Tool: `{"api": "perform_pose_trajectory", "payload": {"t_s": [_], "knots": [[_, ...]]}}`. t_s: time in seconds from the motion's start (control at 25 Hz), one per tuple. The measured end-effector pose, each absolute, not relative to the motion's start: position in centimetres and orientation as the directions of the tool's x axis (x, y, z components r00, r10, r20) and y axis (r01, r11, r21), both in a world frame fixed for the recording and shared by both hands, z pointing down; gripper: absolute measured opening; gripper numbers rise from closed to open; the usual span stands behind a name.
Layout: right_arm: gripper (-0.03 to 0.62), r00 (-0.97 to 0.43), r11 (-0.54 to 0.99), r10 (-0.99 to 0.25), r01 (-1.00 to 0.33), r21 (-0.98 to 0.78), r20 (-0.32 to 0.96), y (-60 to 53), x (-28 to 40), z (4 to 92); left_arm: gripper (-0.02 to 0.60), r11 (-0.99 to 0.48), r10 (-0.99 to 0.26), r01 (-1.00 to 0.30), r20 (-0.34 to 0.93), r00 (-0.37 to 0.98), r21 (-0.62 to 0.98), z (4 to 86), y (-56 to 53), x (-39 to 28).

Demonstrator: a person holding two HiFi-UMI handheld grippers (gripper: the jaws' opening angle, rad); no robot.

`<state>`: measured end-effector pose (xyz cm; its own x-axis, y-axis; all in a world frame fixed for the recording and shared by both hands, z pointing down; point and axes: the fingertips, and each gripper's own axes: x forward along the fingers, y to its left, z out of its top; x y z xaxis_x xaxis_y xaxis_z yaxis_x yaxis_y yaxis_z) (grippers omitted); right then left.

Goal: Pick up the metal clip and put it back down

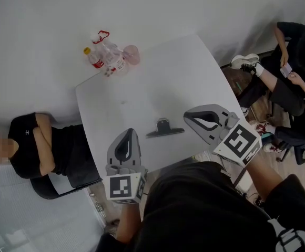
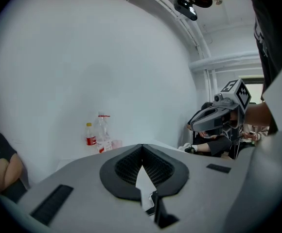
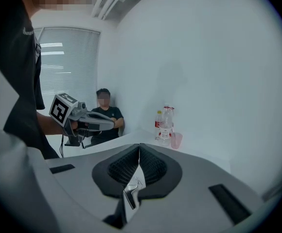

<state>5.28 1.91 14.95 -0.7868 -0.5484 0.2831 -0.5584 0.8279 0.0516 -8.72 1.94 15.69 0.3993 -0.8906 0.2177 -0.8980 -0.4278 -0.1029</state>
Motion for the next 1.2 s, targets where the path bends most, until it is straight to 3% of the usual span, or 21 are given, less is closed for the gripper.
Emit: {"api": "perform_pose_trajectory", "payload": {"t_s": [0.4,1.2], "knots": [[0.021,-0.777,0.872,-0.462,-0.487,0.057,0.427,1.2,2.9,17.7,0.021,-0.392,-0.907,-0.915,0.208,0.366,-0.098,15.9,1.5,-11.9],[0.042,-0.779,0.915,-0.306,-0.399,-0.056,0.547,-1.5,0.1,25.5,0.021,-0.302,-0.906,-0.952,0.323,0.272,-0.048,20.3,1.3,-15.8]]}}
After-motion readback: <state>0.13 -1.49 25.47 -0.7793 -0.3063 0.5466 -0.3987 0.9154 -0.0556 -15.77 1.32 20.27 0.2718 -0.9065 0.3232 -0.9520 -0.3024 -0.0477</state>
